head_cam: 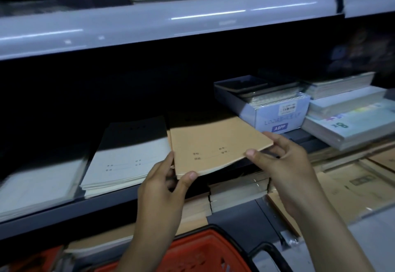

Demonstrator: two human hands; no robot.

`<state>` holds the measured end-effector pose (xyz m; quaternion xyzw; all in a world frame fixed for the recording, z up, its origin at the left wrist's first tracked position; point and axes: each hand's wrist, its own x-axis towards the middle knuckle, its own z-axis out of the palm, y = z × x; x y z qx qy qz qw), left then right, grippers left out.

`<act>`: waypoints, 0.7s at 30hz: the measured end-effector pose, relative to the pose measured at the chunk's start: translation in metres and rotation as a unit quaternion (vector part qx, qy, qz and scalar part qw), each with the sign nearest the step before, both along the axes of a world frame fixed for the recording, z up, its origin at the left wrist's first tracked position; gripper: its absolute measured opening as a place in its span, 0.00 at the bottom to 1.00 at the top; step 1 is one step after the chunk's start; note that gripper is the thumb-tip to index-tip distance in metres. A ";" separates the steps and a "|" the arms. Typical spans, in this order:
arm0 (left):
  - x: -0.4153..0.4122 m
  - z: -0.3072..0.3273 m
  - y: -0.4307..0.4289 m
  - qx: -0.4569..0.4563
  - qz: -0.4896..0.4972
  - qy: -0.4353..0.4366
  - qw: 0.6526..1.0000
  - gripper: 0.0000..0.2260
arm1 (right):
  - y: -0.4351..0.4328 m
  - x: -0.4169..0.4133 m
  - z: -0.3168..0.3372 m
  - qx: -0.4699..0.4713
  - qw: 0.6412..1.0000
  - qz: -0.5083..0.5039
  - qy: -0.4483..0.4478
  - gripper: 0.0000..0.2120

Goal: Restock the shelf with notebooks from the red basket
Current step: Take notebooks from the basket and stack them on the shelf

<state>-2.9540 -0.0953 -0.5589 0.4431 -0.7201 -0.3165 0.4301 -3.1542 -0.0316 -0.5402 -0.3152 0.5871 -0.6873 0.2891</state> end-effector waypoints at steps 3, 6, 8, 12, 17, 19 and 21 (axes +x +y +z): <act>-0.009 0.004 -0.006 -0.021 0.033 -0.006 0.999 0.20 | -0.010 -0.001 -0.003 -0.021 0.999 -0.024 0.028 0.14; -0.016 0.003 -0.016 -0.047 0.046 -0.027 0.997 0.20 | -0.024 -0.005 -0.014 0.019 0.997 -0.044 0.053 0.21; -0.019 0.002 -0.022 -0.059 0.039 -0.040 0.997 0.19 | -0.034 -0.009 -0.021 0.049 0.996 -0.051 0.062 0.26; -0.022 0.003 -0.033 -0.065 0.000 -0.069 0.995 0.13 | -0.048 -0.011 -0.031 0.065 0.997 -0.023 0.043 0.26; -0.017 0.009 -0.037 -0.037 -0.031 -0.078 0.996 0.15 | -0.050 -0.009 -0.031 0.059 0.997 -0.052 0.012 0.25; -0.017 0.011 -0.038 -0.044 -0.021 -0.086 0.995 0.15 | -0.052 -0.007 -0.031 0.060 0.995 -0.078 0.024 0.24; -0.018 0.013 -0.040 -0.044 -0.002 -0.078 0.996 0.13 | -0.054 -0.005 -0.031 0.059 0.991 -0.108 0.041 0.21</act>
